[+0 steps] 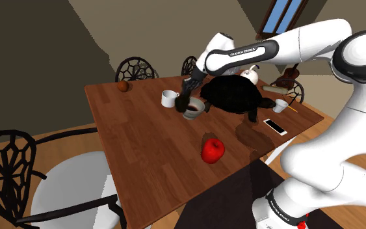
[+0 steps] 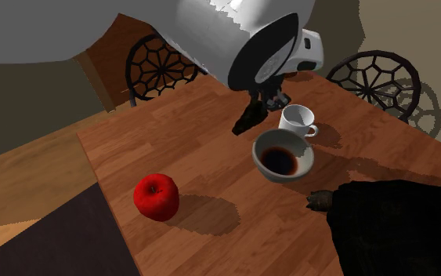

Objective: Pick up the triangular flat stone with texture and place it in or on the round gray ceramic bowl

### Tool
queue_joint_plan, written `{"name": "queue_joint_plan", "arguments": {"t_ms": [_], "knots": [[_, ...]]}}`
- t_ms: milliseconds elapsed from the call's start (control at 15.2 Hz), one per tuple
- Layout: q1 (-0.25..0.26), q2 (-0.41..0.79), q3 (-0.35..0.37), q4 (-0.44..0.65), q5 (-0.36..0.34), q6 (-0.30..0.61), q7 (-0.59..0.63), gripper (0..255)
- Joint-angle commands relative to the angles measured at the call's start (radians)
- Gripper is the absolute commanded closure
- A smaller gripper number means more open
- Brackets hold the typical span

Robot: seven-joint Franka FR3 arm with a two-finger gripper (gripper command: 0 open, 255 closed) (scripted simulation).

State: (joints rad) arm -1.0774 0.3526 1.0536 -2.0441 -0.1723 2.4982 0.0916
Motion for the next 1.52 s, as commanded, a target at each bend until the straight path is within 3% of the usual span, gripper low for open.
{"name": "queue_joint_plan", "arguments": {"t_ms": [0,726,1122,1386,1452], "knots": [[-0.014,-0.014,0.017,0.012,0.017,-0.022,-0.008,255],[-0.096,-0.099,0.104,0.084,0.118,-0.150,-0.058,255],[-0.144,-0.071,0.086,0.206,0.118,-0.270,-0.134,255],[-0.148,-0.017,0.050,0.342,0.087,-0.382,-0.179,255],[-0.148,-0.014,0.048,0.331,0.085,-0.369,-0.179,255]]}}
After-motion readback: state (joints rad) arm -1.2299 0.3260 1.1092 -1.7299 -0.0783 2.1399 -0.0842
